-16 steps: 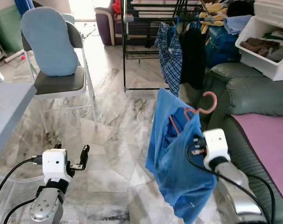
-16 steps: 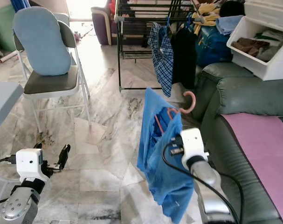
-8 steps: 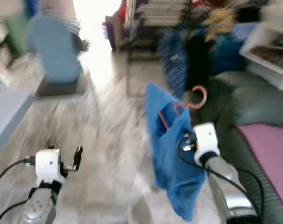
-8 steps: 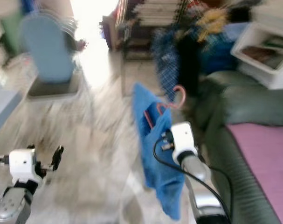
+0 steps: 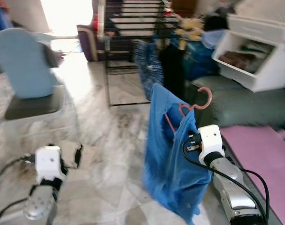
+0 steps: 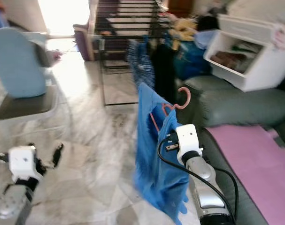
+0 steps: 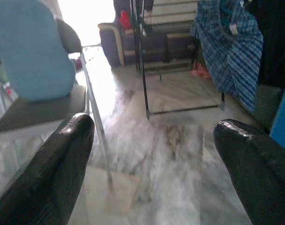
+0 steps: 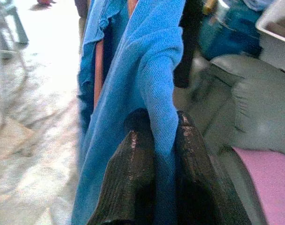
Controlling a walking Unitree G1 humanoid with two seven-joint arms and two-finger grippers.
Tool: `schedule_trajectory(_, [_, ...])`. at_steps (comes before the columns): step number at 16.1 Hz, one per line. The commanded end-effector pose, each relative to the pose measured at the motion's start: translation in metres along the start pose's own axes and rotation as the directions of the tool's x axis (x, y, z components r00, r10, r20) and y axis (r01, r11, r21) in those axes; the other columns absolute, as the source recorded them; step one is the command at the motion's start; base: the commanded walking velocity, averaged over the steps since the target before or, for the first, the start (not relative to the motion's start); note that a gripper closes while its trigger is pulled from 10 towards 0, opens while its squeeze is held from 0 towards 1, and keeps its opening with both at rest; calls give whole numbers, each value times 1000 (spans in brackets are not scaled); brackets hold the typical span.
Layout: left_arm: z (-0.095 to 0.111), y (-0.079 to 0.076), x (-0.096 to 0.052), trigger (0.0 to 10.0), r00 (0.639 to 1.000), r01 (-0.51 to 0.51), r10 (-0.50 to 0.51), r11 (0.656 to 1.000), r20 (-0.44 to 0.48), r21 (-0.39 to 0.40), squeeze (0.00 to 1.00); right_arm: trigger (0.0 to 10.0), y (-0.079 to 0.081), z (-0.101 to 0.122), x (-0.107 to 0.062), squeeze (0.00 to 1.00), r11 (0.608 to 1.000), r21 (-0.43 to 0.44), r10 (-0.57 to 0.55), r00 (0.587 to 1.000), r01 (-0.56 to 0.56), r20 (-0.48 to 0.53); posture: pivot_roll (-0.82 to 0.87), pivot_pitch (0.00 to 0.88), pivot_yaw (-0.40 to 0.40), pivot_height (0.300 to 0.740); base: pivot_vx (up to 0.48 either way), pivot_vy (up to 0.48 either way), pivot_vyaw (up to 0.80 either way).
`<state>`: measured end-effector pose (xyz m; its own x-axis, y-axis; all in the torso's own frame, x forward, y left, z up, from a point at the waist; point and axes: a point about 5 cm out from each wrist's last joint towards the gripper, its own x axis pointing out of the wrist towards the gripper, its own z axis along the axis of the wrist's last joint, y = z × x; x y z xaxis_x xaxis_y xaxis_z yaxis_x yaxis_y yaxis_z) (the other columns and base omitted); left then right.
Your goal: Hang hanger
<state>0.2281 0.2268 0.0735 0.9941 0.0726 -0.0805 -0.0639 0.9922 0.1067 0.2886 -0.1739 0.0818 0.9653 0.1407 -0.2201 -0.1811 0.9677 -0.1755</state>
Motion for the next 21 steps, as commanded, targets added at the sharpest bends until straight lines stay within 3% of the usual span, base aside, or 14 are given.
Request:
schedule_trajectory(1, [-1, -3, 0, 10000, 1000, -11, 11, 1000, -10, 13, 0, 10000, -7, 7, 2, 0, 1000, 0, -20, 999, 20, 34, -67, 0, -26, 736, 0, 0, 0])
schedule_trajectory(4, [1, -5, 3, 10000, 999, -31, 31, 999, -8, -8, 0, 10000, -5, 10, 6, 0, 1000, 1, -18, 999, 18, 40, -96, 0, -15, 736, 0, 0, 0])
schedule_trajectory(8, [2, -5, 8, 10000, 999, -36, 36, 999, -15, -12, 0, 10000, 8, 25, 14, 0, 1000, 17, -22, 995, 20, 101, -111, 0, 17, 736, 0, 0, 722])
schedule_trajectory(11, [4, -3, 14, 10000, 999, -30, 30, 999, -10, -12, 0, 10000, 10, 18, 13, 0, 998, 48, -41, 996, 38, 79, -113, 0, 29, 736, 0, 0, 658])
schedule_trajectory(15, [3, -8, 16, 10000, 1000, 23, -24, 998, -12, -57, 0, 10000, 5, 20, 18, 0, 994, 61, -97, 992, 92, 77, -113, 0, 43, 736, 0, 60, 0])
schedule_trajectory(21, [8, -10, 19, 10000, 999, 53, -52, 997, 13, -58, 0, 10000, 3, 21, 19, 0, 993, 62, -109, 991, 104, 79, -107, 0, 33, 736, 306, 309, 0])
